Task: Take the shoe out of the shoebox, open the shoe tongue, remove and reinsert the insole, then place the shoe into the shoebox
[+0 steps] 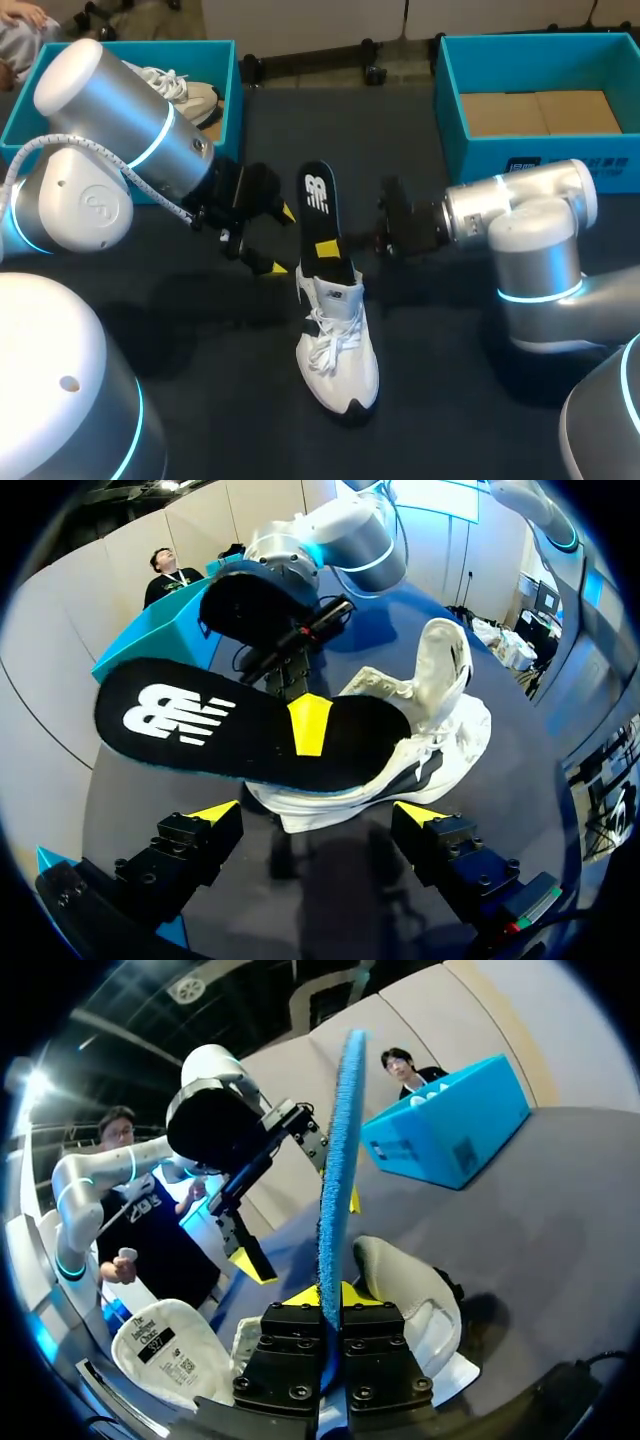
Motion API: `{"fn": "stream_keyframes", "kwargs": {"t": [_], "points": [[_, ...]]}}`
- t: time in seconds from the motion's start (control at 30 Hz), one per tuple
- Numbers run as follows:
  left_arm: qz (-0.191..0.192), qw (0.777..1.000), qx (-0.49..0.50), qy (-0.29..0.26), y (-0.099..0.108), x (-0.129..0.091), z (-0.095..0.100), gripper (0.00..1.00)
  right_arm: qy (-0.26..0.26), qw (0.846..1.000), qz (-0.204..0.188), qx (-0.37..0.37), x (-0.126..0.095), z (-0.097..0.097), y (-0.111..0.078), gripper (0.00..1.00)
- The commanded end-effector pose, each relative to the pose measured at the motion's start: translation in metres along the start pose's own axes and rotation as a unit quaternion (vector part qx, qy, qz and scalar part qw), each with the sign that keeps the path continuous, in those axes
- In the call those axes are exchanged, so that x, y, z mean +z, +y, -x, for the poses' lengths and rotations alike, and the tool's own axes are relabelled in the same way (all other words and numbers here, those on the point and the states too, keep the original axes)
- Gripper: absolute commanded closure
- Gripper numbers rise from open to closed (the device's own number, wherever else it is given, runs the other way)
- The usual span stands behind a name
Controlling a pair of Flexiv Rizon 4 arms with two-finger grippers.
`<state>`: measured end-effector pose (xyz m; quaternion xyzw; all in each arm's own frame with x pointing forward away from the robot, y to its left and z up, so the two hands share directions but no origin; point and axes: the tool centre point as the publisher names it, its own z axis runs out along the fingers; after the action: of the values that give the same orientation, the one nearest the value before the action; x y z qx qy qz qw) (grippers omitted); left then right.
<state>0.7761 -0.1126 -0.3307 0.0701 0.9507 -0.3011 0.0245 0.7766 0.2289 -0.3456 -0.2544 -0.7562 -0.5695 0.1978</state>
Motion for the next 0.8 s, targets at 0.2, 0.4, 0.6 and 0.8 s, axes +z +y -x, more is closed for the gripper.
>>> {"fn": "stream_keyframes", "kwargs": {"t": [0.2,0.4,0.6,0.8], "points": [[0.001,1.0,0.0,-0.001,0.0,-0.001,-0.001,0.0,-0.005,1.0,0.002,0.018,0.0,-0.007,-0.024,1.0],[0.003,1.0,-0.004,0.007,0.007,0.006,-0.007,0.0,-0.006,1.0,0.002,0.022,0.001,-0.007,-0.028,1.0],[0.0,1.0,-0.003,0.006,0.007,0.007,-0.01,0.0,-0.01,1.0,-0.002,0.021,-0.001,-0.008,-0.028,1.0],[-0.005,1.0,0.011,0.006,0.006,0.007,-0.013,0.0,-0.015,1.0,0.002,0.019,-0.003,-0.01,-0.027,0.92]]}}
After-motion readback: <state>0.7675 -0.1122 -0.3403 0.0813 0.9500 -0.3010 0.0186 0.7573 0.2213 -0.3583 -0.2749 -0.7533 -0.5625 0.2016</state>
